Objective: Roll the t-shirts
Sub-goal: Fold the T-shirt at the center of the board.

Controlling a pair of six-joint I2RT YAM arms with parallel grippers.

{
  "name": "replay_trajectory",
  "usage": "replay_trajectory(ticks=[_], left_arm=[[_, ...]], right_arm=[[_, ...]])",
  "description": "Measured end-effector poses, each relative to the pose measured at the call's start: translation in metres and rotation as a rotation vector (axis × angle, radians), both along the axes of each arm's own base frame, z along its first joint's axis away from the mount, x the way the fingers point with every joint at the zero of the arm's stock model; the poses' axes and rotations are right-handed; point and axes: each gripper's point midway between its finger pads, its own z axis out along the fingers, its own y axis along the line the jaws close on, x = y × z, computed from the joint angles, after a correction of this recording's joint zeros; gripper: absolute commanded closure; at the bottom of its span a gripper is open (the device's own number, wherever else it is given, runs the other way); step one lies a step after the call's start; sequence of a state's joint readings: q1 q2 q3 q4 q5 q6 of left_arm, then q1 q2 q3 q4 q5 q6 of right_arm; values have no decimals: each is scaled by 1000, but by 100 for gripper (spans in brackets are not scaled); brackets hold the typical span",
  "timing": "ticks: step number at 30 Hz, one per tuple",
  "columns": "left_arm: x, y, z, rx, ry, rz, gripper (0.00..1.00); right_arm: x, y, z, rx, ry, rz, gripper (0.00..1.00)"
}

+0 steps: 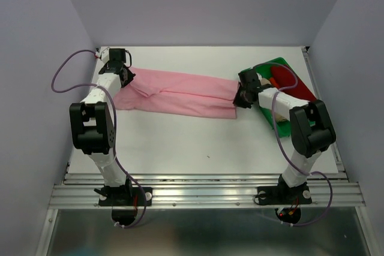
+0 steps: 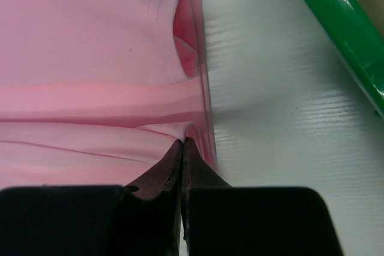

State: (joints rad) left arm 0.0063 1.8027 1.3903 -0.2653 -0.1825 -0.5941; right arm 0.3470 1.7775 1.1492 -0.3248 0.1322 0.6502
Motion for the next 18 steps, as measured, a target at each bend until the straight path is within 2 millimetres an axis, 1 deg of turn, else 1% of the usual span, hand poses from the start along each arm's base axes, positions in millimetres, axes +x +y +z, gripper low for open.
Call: replay_trajectory(ticks=[6, 11, 16, 18], left_arm=[[0, 0, -1, 3, 3, -1, 100], [6, 0, -4, 4, -1, -10, 100], [20, -1, -2, 7, -14, -23, 100], [24, -5, -2, 10, -18, -33, 100]], right_arm=[[12, 0, 2, 2, -13, -9, 99], [19, 3, 2, 5, -22, -9, 99], [23, 3, -3, 3, -18, -13, 99], [23, 1, -6, 2, -13, -17, 99]])
